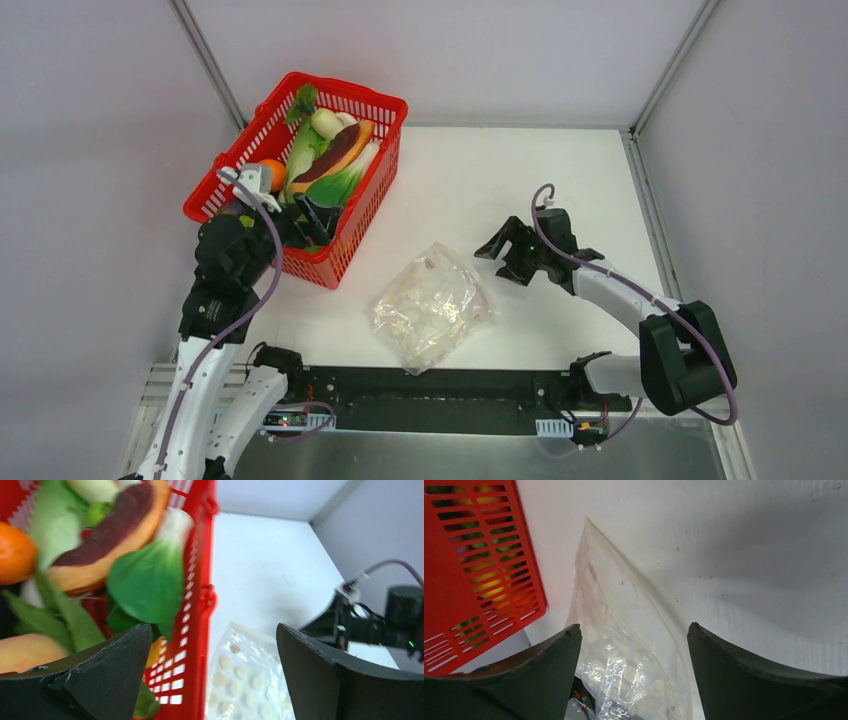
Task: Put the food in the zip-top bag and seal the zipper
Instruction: Pick up the zipper food storage bag at the center of the board.
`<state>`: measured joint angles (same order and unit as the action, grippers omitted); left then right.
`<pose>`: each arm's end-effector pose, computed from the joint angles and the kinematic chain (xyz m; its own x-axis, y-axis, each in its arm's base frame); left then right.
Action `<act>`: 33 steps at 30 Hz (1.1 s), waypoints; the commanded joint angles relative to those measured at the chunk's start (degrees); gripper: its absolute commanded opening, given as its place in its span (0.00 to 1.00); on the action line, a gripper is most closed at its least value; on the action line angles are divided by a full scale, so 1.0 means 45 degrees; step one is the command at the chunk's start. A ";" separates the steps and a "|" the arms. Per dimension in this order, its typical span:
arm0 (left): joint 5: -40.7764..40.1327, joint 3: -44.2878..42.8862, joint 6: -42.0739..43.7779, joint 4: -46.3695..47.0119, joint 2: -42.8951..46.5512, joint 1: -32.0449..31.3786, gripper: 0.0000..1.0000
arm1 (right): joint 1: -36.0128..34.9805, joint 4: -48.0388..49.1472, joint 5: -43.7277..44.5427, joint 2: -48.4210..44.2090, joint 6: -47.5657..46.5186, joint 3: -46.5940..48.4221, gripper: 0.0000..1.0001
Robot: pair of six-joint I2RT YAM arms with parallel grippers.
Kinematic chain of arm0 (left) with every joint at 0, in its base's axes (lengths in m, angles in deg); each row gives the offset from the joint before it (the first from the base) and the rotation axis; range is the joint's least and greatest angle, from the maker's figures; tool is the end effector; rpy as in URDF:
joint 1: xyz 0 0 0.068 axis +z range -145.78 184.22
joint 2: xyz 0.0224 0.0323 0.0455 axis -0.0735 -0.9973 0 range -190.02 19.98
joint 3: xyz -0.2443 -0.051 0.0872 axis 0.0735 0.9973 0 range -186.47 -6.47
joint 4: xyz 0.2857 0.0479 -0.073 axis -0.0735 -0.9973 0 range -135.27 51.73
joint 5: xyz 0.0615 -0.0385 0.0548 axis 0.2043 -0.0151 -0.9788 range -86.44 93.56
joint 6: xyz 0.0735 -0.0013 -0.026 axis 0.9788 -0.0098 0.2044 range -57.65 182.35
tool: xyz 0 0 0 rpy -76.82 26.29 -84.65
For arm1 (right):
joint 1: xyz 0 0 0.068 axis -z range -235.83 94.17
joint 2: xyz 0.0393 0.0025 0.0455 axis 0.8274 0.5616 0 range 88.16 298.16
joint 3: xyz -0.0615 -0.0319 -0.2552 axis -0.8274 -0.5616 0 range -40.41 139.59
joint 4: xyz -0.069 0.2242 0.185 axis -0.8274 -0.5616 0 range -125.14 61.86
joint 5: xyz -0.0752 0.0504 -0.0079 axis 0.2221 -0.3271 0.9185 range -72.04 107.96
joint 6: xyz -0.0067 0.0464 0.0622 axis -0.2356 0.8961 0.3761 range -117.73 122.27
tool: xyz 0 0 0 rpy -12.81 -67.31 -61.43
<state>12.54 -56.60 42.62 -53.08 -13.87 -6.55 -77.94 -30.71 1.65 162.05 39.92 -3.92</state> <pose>0.1985 -0.0484 0.3966 -0.0903 -0.3223 -0.9423 0.3264 0.8844 -0.3337 0.2868 0.1367 0.1451 -0.8137 0.3023 -0.4965 -0.0803 0.7875 0.6110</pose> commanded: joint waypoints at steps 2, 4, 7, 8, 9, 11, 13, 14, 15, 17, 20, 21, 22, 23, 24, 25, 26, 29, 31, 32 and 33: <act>0.3768 -0.1242 0.0508 0.0182 -0.1370 0.0126 0.98 | 0.0035 0.1600 -0.1477 0.0279 0.0745 -0.0217 0.75; 0.4234 -0.1356 0.0514 0.0161 -0.1586 0.0109 0.96 | 0.0036 0.1677 -0.2025 0.0435 0.0344 -0.0279 0.68; 0.4723 -0.1361 0.0587 0.0055 -0.1707 0.0105 0.95 | 0.0008 0.2082 -0.3411 0.0559 -0.0374 -0.0332 0.63; 0.4891 -0.1360 0.0625 0.0032 -0.1755 0.0092 0.95 | -0.0007 0.2107 -0.3709 0.0637 -0.0563 -0.0276 0.62; 0.5070 -0.1375 0.0650 0.0046 -0.1807 0.0064 0.94 | -0.0028 0.2093 -0.3985 0.0786 -0.0748 -0.0174 0.61; 0.5316 -0.1533 0.0756 -0.0135 -0.2021 -0.0096 0.93 | -0.0089 0.1959 -0.4531 0.1197 -0.1061 0.0073 0.55; 0.5255 -0.1830 0.0981 -0.0542 -0.2354 -0.0437 0.92 | -0.0198 0.1969 -0.4704 0.1516 -0.1100 0.0193 0.54; 0.5094 -0.2006 0.1121 -0.0736 -0.2522 -0.0718 0.92 | -0.0245 0.1991 -0.4713 0.1626 -0.1120 0.0229 0.50; 0.4852 -0.2139 0.1312 -0.0953 -0.2682 -0.1051 0.92 | -0.0275 0.2069 -0.4755 0.1686 -0.1179 0.0255 0.45; 0.4271 -0.2491 0.1768 -0.1506 -0.3036 -0.1787 0.92 | -0.0325 0.2169 -0.4703 0.1644 -0.1286 0.0240 0.45; 0.3963 -0.2868 0.2019 -0.1935 -0.3619 -0.2501 0.92 | -0.0341 0.1886 -0.4141 0.1558 -0.1435 0.0294 0.57; 0.3929 -0.2916 0.1988 -0.1928 -0.3754 -0.2646 0.92 | -0.0324 0.1643 -0.3597 0.1477 -0.1426 0.0315 0.60; 0.3903 -0.2949 0.1948 -0.1898 -0.3896 -0.2769 0.91 | -0.0324 0.1613 -0.3195 0.1335 -0.1425 0.0215 0.61; 0.3848 -0.2988 0.1943 -0.1869 -0.3979 -0.2906 0.91 | -0.0327 0.1783 -0.3006 0.1210 -0.1505 0.0028 0.60; 0.3773 -0.2997 0.1942 -0.1866 -0.4051 -0.3004 0.91 | -0.0334 0.1984 -0.2916 0.1138 -0.1464 -0.0148 0.59; 0.3732 -0.3000 0.1974 -0.1866 -0.4133 -0.3048 0.92 | -0.0323 0.2325 -0.3027 0.1156 -0.1149 -0.0329 0.56; 0.3729 -0.2967 0.2012 -0.1824 -0.4233 -0.3088 0.92 | -0.0336 0.3165 -0.3583 0.1300 -0.0579 -0.0576 0.54; 0.3530 -0.3013 0.2006 -0.1879 -0.4725 -0.3147 0.91 | -0.0683 0.5720 -0.5205 0.1962 0.1269 -0.1202 0.52; 0.3350 -0.3128 0.1982 -0.2017 -0.5021 -0.3289 0.91 | -0.0759 0.5534 -0.4772 0.1931 0.0842 -0.1262 0.54; 0.3325 -0.3222 0.1986 -0.2121 -0.5128 -0.3384 0.91 | -0.0742 0.5114 -0.4423 0.1780 0.0480 -0.1179 0.55; 0.3315 -0.3287 0.2040 -0.2220 -0.5198 -0.3464 0.91 | -0.0706 0.4514 -0.4090 0.1583 0.0134 -0.1068 0.56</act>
<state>28.86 -68.36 50.23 -61.71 -36.01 -20.73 -80.76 -12.28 -17.52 170.53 41.10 -9.14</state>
